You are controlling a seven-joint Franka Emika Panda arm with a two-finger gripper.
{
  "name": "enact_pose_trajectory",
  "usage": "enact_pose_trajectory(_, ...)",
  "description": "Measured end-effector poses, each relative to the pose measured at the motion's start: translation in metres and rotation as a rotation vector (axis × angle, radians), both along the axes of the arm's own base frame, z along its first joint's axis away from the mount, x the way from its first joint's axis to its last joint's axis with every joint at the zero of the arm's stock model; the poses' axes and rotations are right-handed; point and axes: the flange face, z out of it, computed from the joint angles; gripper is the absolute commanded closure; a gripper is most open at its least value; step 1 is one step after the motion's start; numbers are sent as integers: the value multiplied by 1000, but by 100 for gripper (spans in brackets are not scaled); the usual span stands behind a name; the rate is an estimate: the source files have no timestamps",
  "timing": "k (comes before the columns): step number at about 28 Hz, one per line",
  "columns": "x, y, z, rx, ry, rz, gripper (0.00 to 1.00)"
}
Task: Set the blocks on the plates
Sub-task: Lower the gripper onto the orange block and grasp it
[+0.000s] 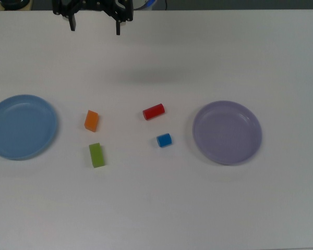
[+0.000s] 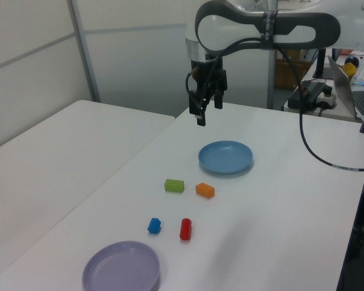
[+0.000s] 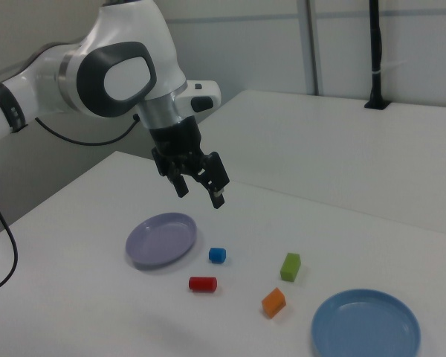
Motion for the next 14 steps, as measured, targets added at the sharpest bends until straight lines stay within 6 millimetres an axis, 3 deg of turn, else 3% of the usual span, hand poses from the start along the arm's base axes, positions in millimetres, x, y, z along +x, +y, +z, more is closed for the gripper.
enact_pose_trajectory(5, 1, 0, -2, 37, 0, -7, 0)
enact_pose_trajectory(9, 7, -13, -7, 69, -18, -23, 0)
enact_pose_trajectory(14, 27, -26, -32, 67, -32, -2, 0)
